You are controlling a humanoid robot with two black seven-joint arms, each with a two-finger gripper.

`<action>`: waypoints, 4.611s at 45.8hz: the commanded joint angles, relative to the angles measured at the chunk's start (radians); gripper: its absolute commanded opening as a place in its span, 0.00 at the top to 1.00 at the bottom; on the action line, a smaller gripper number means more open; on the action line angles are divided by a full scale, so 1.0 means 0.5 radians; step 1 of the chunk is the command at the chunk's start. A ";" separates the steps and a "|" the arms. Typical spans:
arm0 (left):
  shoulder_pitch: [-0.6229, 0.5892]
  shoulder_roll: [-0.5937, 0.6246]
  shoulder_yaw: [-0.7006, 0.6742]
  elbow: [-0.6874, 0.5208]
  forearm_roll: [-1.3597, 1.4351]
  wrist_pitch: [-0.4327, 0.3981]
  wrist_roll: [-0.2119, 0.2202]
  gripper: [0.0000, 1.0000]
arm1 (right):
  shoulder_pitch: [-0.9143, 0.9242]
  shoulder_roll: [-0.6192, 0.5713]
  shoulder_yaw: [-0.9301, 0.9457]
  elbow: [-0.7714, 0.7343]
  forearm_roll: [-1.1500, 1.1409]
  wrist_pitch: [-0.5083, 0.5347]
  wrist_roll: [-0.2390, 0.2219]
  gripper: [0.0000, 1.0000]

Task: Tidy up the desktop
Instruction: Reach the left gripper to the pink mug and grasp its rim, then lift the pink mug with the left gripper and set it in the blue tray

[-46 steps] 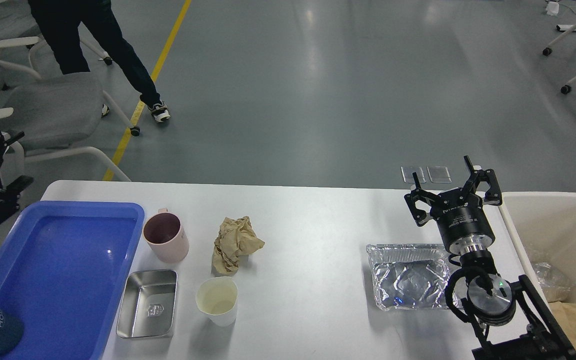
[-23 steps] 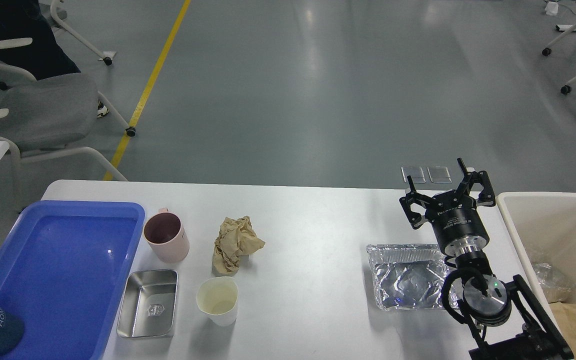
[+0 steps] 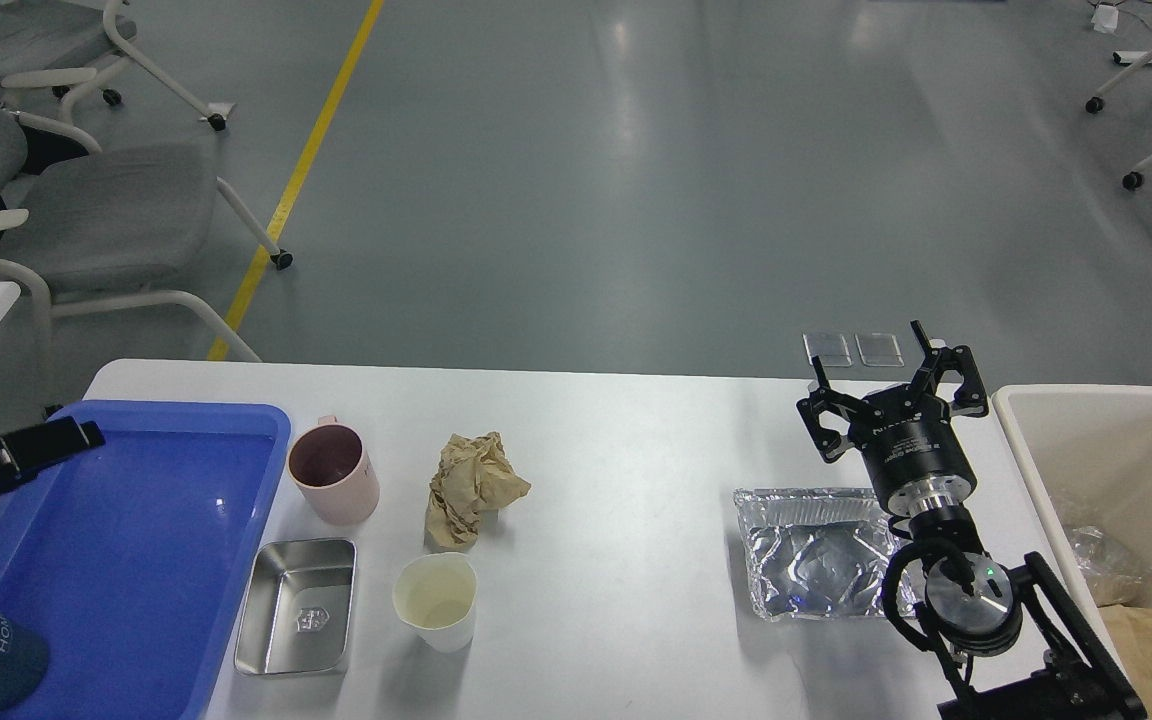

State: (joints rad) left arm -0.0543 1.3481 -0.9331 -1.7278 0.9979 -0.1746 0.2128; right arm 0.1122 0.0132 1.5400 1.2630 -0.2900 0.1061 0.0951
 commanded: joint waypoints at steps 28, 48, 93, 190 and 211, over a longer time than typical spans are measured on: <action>-0.311 -0.352 0.185 0.038 0.406 -0.086 -0.014 0.04 | -0.013 -0.008 0.000 -0.001 0.003 0.009 0.000 0.00; -0.876 -1.002 0.642 0.673 0.413 -0.191 -0.005 0.04 | -0.031 -0.008 0.003 -0.001 0.003 0.009 0.000 0.00; -0.931 -1.392 0.786 1.179 0.376 -0.004 -0.002 0.29 | -0.071 -0.008 0.016 -0.001 0.003 0.015 0.000 0.00; -1.045 0.007 1.753 0.354 0.192 0.116 -0.260 1.00 | -0.040 0.035 -0.043 -0.035 0.000 0.012 0.003 0.00; -1.027 -0.187 1.885 0.477 0.222 0.278 -0.248 1.00 | -0.050 0.044 -0.037 -0.029 -0.003 0.012 0.003 0.00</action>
State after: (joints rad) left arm -0.5718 1.2594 0.0093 -1.4978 1.1074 -0.0528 0.0890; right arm 0.0876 0.0308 1.5217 1.2460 -0.2913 0.1120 0.0967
